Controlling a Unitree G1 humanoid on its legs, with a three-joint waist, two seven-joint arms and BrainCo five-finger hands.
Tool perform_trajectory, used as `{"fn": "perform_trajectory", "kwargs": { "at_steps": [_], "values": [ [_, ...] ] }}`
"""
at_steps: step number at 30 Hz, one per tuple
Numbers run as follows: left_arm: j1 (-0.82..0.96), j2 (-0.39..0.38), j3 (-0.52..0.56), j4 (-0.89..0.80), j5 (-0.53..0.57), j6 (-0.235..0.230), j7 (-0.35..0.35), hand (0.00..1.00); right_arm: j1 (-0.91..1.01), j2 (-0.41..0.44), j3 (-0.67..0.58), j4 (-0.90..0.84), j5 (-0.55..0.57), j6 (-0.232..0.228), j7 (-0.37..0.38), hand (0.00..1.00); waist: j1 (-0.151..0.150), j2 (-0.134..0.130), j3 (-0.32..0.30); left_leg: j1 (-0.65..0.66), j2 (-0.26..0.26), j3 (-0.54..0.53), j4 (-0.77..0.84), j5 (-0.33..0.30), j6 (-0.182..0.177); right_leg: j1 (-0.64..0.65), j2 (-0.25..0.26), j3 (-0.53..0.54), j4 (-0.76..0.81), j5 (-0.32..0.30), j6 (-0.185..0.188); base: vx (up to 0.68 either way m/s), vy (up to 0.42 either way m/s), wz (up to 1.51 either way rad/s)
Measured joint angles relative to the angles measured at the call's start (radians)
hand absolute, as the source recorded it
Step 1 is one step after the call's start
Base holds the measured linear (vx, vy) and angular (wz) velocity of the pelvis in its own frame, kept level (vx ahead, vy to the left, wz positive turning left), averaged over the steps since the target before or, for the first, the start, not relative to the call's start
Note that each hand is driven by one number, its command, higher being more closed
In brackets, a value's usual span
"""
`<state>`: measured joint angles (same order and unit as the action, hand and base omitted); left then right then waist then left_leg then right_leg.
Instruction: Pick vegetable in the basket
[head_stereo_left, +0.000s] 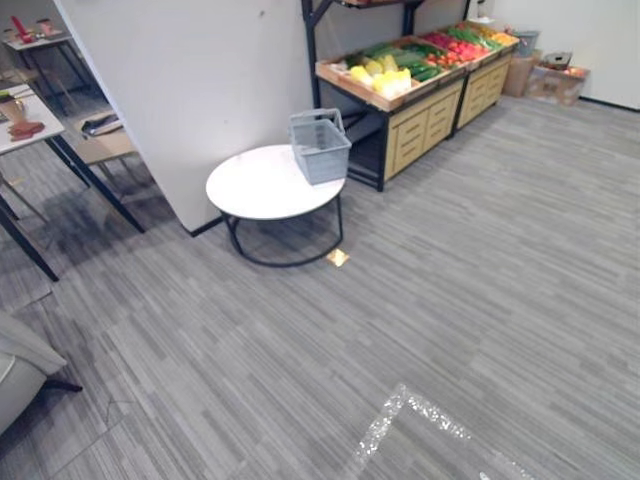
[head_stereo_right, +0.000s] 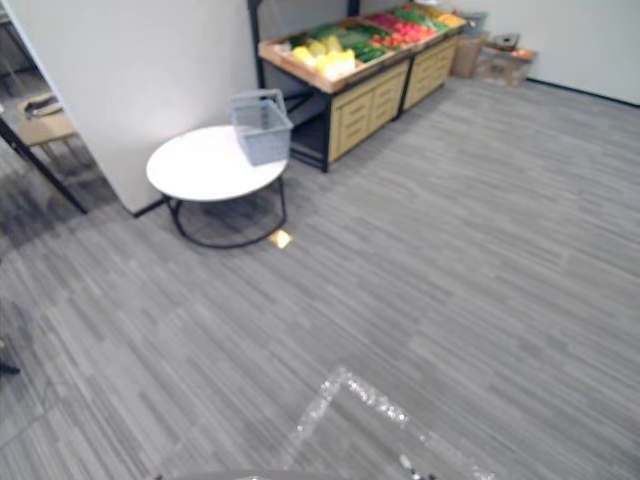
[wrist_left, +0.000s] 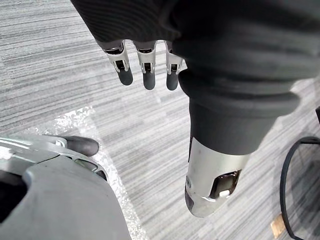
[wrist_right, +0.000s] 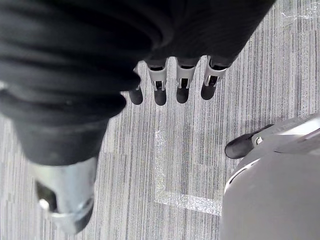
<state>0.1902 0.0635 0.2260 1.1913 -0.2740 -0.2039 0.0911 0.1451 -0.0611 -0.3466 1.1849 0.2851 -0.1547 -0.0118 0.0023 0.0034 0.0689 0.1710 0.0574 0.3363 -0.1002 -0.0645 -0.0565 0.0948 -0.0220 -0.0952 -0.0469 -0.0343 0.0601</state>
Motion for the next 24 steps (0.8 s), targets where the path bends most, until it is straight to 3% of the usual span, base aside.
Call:
{"fn": "perform_trajectory", "kwargs": {
  "at_steps": [3,7,9,10,12,14,17,19,21,23,24],
  "values": [
    [-0.021,-0.002,0.042,-0.001,-0.001,0.011,-0.007,0.0,-0.032,0.002,-0.001,0.0,-0.014,0.008,-0.004,0.0,-0.001,-0.001,0.026,-0.02,0.01,0.017,0.005,0.004,-0.003,-0.077,0.007,0.019,0.114,-0.042,-0.036,-0.03,-0.055,-0.26],
    [-0.048,-0.004,0.09,-0.009,-0.001,0.014,0.007,0.0,-0.052,0.02,-0.05,0.0,-0.047,0.013,-0.025,0.0,-0.001,-0.015,0.06,-0.053,0.024,0.01,0.043,-0.006,-0.024,-0.13,0.006,0.003,0.201,-0.096,-0.048,0.03,-0.083,0.1],
    [-0.05,-0.009,0.138,-0.043,-0.025,0.017,0.021,0.0,-0.068,0.028,-0.054,-0.002,-0.079,0.013,-0.037,0.0,0.005,-0.038,0.088,-0.182,0.082,0.006,0.357,-0.1,-0.037,-0.126,0.003,-0.017,0.228,-0.133,-0.062,0.04,-0.171,0.28],
    [-0.051,-0.014,0.156,-0.056,-0.03,0.017,0.022,0.0,-0.071,0.028,-0.049,-0.006,-0.09,0.013,-0.04,0.0,0.005,-0.038,0.092,-0.236,0.106,0.005,0.472,-0.112,-0.021,-0.121,0.003,-0.028,0.229,-0.139,-0.063,0.01,-0.172,0.49],
    [-0.065,-0.049,0.198,-0.083,-0.07,0.016,0.027,0.0,-0.062,0.01,-0.004,-0.042,-0.1,0.012,-0.056,0.0,0.011,-0.008,0.129,-0.381,0.187,-0.047,0.826,-0.074,0.029,-0.061,0.021,-0.073,0.24,-0.162,-0.086,0.05,-0.097,0.5],
    [-0.07,-0.063,0.206,-0.091,-0.112,0.012,0.034,0.0,-0.066,-0.008,0.046,-0.05,-0.129,0.013,-0.072,0.0,0.031,-0.005,0.132,-0.446,0.182,-0.091,0.945,-0.063,0.021,-0.036,0.008,-0.074,0.263,-0.203,-0.098,0.1,0.002,0.21],
    [-0.068,-0.073,0.185,-0.098,-0.174,0.002,0.033,0.0,-0.114,-0.007,0.097,-0.075,-0.129,0.012,-0.071,0.0,0.031,-0.011,0.132,-0.527,0.143,-0.099,0.862,-0.092,0.005,-0.032,-0.03,-0.074,0.255,-0.217,-0.083,0.19,0.051,0.14],
    [-0.068,-0.075,0.167,-0.104,-0.194,-0.009,0.033,0.0,-0.149,0.002,0.165,-0.085,-0.132,0.012,-0.073,0.0,0.041,-0.009,0.133,-0.55,0.132,-0.084,0.617,-0.066,0.009,-0.024,-0.05,-0.073,0.235,-0.223,-0.05,0.27,0.118,-0.02],
    [-0.067,-0.083,0.164,-0.117,-0.194,-0.019,0.035,0.0,-0.152,0.014,0.222,-0.122,-0.192,0.009,-0.074,0.0,0.052,-0.005,0.13,-0.55,0.131,-0.079,0.352,0.018,-0.013,-0.001,-0.061,-0.066,0.223,-0.254,-0.008,0.34,0.195,-0.07],
    [-0.068,-0.092,0.163,-0.119,-0.194,-0.029,0.043,0.0,-0.15,0.016,0.246,-0.138,-0.224,0.009,-0.076,0.0,0.065,0.005,0.124,-0.548,0.139,-0.071,0.253,0.047,-0.014,0.026,-0.073,-0.053,0.222,-0.298,0.029,0.52,0.384,-0.24],
    [-0.066,-0.086,0.162,-0.127,-0.193,-0.029,0.042,0.0,-0.149,0.025,0.244,-0.142,-0.243,0.009,-0.076,0.0,0.075,-0.003,0.112,-0.544,0.121,-0.065,0.297,0.136,0.001,0.056,-0.108,-0.037,0.213,-0.323,0.043,0.51,0.376,-0.36]
  ]
}}
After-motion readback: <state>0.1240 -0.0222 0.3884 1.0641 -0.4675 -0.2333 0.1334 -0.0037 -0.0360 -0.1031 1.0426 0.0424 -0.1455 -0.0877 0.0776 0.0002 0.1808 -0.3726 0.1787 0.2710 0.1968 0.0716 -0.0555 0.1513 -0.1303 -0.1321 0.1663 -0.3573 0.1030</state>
